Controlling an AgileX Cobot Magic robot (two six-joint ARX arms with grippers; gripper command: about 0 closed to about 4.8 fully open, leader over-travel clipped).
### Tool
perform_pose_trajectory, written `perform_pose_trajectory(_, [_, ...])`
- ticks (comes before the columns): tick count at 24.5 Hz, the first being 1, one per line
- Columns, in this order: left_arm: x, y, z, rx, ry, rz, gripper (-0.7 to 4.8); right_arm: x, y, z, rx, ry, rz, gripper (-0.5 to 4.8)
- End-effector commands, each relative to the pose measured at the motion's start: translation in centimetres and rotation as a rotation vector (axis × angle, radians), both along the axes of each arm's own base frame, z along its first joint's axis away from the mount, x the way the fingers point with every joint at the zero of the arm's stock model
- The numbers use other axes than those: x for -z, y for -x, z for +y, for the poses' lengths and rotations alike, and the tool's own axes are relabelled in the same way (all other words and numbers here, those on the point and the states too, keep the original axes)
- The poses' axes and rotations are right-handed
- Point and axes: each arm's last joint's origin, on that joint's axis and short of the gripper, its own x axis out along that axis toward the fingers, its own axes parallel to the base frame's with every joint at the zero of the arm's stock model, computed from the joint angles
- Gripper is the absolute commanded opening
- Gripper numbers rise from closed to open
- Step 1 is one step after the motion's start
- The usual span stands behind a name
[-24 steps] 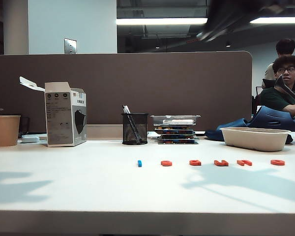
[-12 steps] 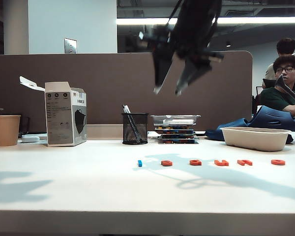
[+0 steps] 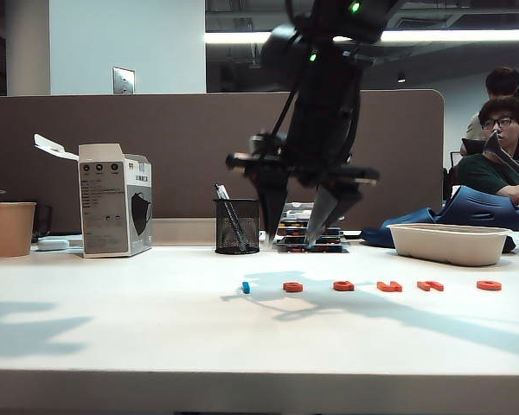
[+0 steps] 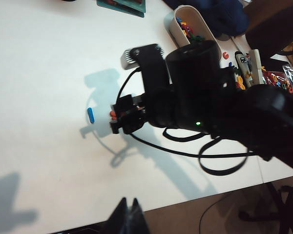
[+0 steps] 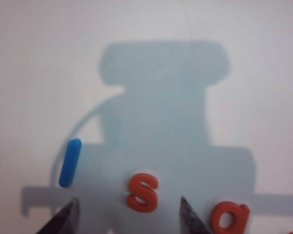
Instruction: Select the appropriate letters from the row of letter magnets placed on the table to arrange into the word "sun".
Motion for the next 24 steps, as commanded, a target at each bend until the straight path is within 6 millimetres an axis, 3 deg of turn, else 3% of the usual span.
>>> perform_pose_trajectory(1, [-0.2,0.1,0.1,-0.002,0.003,-0.012,-0.05,0.9,-0.2,0.3,0.000,0.011,0.015,2.57])
perform_pose_trajectory(10, [-0.2,0.1,0.1,-0.001,0.002,-0.011,-0.05,2.9,-0.3,0.5,0.013,0.043,0.081,2.56])
perform_pose_trajectory(24, [-0.2,0.1,0.1,-0.001,-0.001,-0.008,-0.05,4.1,-0.3,0.9,0.005,0.063,0.102,2.52])
